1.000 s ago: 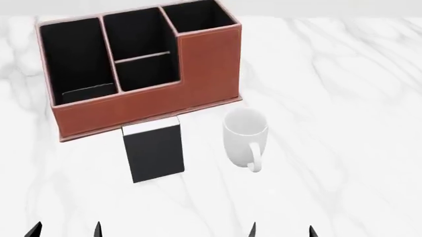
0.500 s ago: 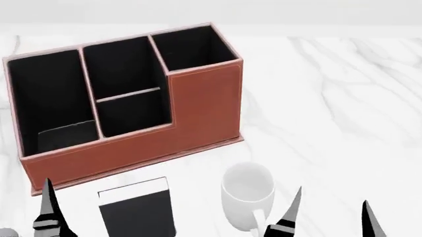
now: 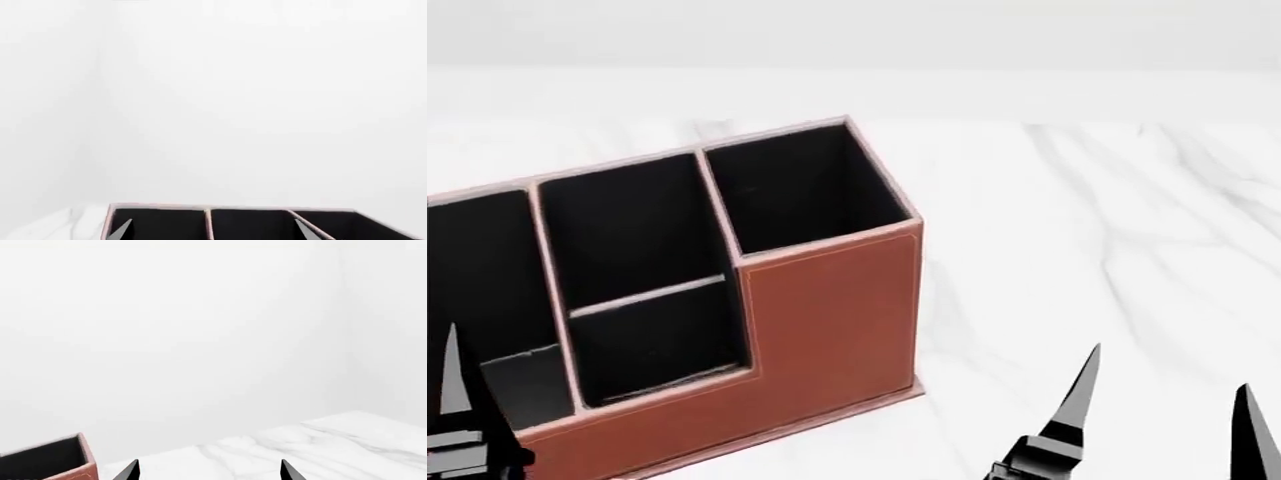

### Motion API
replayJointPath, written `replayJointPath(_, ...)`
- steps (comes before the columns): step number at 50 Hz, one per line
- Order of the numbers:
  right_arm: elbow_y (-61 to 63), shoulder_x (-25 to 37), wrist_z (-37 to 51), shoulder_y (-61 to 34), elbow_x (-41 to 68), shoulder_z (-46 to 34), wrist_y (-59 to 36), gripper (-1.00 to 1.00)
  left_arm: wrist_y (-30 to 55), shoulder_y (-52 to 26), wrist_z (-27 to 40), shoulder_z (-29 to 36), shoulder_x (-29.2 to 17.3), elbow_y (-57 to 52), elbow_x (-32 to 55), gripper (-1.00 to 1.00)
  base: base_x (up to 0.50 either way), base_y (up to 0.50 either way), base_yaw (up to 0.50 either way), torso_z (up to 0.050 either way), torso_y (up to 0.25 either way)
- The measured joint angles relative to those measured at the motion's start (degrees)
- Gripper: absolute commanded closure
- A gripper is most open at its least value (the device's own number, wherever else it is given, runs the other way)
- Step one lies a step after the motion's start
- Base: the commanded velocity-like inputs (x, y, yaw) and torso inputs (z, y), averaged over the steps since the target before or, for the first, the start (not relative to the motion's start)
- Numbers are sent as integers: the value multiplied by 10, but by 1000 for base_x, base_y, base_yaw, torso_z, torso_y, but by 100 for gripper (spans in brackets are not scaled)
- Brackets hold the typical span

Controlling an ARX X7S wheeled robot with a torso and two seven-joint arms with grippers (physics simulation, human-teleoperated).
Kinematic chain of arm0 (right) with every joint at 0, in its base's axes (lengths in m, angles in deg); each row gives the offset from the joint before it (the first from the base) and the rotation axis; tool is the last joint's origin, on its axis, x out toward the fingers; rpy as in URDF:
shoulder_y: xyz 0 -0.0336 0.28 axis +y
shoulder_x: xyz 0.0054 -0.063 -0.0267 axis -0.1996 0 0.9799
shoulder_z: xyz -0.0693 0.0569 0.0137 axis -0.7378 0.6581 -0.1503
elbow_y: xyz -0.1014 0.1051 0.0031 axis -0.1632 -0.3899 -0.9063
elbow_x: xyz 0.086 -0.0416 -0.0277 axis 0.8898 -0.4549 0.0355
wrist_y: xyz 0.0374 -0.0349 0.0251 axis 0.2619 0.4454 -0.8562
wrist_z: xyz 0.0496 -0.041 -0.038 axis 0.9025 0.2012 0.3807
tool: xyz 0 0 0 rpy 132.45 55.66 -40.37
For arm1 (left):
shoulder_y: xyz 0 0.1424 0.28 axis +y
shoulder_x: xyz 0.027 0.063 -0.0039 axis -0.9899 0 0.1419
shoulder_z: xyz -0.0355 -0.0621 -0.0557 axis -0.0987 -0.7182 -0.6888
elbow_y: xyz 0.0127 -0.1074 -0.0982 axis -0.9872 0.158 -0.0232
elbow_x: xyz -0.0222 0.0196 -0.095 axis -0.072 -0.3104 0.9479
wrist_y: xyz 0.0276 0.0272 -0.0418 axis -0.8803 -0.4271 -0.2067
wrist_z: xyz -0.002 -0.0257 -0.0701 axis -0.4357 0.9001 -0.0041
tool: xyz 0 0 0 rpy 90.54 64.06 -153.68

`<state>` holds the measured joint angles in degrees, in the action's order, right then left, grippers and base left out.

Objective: Pick up the book and place it in the front compartment of the caddy.

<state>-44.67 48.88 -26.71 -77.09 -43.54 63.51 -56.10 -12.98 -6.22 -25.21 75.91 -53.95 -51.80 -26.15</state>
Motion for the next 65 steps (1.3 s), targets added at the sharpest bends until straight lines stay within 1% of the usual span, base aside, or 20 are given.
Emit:
replayJointPath(21, 10, 11, 18, 1, 7, 1, 7, -100, -7, 3, 14, 5, -12, -12, 5, -100, 500, 0, 0, 0, 1)
replayJointPath(26, 5, 11, 27, -5, 11, 3, -5, -100, -8, 4, 16, 7, -14, -13, 5, -100, 500, 0, 0, 0, 2)
replayJointPath(32, -2, 12, 25, -10, 29, 6, -10, -100, -9, 3, 19, 10, -17, -12, 6, -100, 0, 0, 0, 0, 2)
replayJointPath(65, -22, 20, 22, -3, 48, 0, 30, -100, -16, 5, 33, 19, -30, -7, 11, -100, 0, 0, 495, 0, 0)
